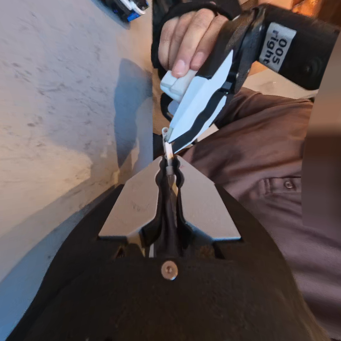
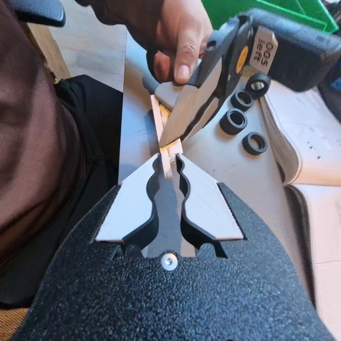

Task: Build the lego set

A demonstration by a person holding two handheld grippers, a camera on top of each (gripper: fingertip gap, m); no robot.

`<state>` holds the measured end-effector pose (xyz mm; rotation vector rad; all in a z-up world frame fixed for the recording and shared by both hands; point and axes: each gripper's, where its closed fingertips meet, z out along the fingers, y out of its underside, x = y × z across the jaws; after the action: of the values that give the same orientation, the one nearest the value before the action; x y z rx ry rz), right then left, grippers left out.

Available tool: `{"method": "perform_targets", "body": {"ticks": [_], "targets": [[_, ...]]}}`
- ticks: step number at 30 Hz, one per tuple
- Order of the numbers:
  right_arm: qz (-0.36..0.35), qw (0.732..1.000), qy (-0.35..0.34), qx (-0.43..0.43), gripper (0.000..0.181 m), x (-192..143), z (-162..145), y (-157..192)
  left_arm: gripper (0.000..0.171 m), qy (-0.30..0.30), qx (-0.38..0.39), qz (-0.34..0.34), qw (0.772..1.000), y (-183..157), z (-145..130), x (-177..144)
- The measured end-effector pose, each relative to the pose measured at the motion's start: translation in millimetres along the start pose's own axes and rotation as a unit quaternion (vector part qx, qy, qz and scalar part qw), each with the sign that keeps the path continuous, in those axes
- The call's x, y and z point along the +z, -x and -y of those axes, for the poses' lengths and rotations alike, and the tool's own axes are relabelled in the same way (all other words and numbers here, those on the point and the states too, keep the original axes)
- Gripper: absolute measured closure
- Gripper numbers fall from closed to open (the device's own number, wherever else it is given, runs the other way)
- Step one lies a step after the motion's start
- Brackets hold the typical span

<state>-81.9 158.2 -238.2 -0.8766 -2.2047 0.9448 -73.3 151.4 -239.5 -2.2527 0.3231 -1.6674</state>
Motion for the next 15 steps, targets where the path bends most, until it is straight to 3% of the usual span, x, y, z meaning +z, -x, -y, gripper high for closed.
{"method": "perform_targets", "body": {"ticks": [4, 7, 8, 9, 11, 12, 14, 15], "targets": [[-0.013, 0.997, -0.036, 0.073, 0.165, 6, -5, -6, 0.165, -0.02, 0.011, 0.053, 0.998, 8, 5, -5], [-0.025, 0.982, -0.095, 0.16, 0.173, -6, 4, -25, 0.167, -0.044, 0.07, 0.121, 0.989, 10, 18, -15], [-0.02, 0.968, -0.139, 0.207, 0.146, -18, 13, -35, 0.167, -0.041, 0.102, 0.174, 0.979, 18, 20, -21], [0.009, 0.949, -0.192, 0.25, 0.131, -34, 27, -40, 0.167, -0.037, 0.138, 0.232, 0.962, 28, 21, -29], [0.086, 0.896, -0.314, 0.302, 0.15, -72, 56, -41, 0.167, -0.018, 0.192, 0.318, 0.929, 44, 19, -40], [0.096, 0.867, -0.366, 0.324, 0.146, -89, 65, -48, 0.167, -0.006, 0.211, 0.344, 0.915, 50, 18, -42], [0.121, 0.804, -0.447, 0.373, 0.116, -115, 75, -61, 0.167, 0.006, 0.244, 0.387, 0.889, 59, 18, -41], [0.149, 0.766, -0.486, 0.393, 0.116, -128, 80, -65, 0.167, 0.014, 0.254, 0.404, 0.879, 66, 17, -40]]}}
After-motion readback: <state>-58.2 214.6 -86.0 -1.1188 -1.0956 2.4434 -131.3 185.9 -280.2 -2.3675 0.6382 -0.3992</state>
